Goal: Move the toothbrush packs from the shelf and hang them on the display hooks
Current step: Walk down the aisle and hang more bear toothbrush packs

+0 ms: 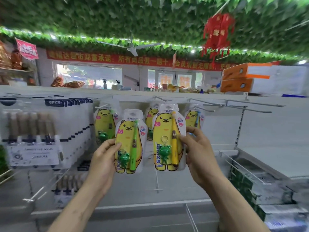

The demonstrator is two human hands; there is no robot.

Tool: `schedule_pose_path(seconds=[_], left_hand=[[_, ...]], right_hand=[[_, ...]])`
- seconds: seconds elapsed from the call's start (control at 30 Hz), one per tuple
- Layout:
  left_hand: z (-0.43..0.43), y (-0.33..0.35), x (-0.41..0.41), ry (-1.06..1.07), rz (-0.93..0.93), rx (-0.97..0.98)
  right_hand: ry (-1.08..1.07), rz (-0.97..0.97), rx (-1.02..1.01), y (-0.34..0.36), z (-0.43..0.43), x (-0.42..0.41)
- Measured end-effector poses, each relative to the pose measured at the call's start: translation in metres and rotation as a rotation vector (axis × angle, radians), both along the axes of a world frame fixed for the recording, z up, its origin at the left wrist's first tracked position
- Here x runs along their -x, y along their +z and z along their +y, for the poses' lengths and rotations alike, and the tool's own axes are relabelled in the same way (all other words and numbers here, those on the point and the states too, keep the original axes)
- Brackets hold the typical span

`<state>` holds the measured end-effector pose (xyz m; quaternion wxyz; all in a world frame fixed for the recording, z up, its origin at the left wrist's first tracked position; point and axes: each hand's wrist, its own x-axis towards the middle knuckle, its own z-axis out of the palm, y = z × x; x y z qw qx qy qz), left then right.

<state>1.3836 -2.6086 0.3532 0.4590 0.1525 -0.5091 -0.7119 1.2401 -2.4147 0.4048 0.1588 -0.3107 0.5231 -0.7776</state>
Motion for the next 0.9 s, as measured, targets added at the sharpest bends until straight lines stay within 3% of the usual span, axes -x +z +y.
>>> schedule_pose_path(seconds=[0.9], left_hand=[[0.0,-0.004,-0.016,0.107,-0.043,0.011]], right_hand=[[-0.052,-0.003,0.049,-0.007,-0.028,0.023]])
